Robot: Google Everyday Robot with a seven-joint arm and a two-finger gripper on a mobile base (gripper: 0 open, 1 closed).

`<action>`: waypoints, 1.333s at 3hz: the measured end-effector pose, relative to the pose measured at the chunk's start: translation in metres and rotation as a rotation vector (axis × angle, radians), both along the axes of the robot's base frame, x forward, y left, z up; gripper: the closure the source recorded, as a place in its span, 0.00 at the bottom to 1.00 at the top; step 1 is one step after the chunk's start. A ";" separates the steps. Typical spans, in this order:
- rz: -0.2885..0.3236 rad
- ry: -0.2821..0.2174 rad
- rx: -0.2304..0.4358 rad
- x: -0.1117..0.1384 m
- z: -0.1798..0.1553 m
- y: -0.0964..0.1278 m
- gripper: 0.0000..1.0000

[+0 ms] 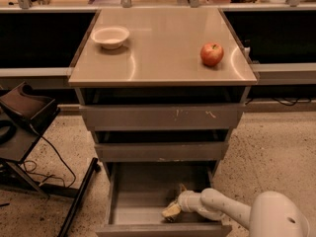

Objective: Pick 7up can from bottom drawer and place on counter

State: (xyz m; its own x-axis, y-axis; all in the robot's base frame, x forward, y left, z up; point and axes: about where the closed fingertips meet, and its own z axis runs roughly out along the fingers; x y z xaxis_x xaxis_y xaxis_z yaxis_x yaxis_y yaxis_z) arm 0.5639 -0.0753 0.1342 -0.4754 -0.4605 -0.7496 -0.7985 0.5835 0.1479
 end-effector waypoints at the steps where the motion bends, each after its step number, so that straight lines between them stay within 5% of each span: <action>1: -0.012 -0.015 -0.005 0.012 0.003 -0.004 0.00; 4: -0.010 -0.014 -0.004 0.010 0.003 -0.003 0.64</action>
Offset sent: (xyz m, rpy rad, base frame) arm 0.0133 -0.0048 0.0032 -0.0053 -0.0153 -0.0145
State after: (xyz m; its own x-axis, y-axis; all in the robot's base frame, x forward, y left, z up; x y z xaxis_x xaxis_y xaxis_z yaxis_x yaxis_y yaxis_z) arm 0.5744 -0.0785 0.1370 -0.4699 -0.4584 -0.7544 -0.7943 0.5924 0.1348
